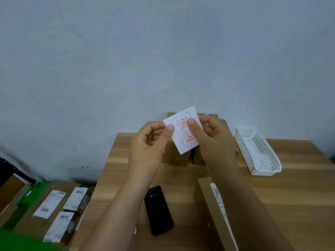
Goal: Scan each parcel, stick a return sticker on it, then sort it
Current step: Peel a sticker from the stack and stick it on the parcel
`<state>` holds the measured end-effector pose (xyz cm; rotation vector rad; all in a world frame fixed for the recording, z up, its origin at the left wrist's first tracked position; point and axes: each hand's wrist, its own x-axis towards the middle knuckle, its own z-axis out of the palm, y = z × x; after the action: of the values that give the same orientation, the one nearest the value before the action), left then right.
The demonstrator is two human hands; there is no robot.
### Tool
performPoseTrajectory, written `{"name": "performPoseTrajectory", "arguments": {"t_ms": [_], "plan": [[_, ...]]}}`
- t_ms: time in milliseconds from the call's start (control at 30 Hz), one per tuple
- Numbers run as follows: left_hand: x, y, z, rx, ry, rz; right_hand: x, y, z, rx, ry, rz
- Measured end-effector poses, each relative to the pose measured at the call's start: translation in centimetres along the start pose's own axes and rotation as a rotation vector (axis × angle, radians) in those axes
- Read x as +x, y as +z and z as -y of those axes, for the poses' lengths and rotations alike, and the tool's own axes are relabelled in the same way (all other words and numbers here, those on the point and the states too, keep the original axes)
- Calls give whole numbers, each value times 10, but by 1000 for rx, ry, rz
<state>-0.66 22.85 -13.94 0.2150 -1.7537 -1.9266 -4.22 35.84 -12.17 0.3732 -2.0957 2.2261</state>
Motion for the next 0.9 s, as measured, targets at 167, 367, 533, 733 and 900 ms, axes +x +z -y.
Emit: {"name": "performPoseTrajectory", "arguments": {"t_ms": [167,367,533,733,900], "plan": [[-4,11,-10,31,31,-35,-1,-15,16,-27,15,63],[-12,19,-18,96,69,1,-4,-36,21,-262,-12,259],[-20,26,-23,112,40,34,-2,-43,21,-235,-67,204],[-22,27,-24,151,48,23,-5,-46,21,-176,-12,237],[-21,23,-26,209,86,66,-9,-51,18,-235,-29,333]]}}
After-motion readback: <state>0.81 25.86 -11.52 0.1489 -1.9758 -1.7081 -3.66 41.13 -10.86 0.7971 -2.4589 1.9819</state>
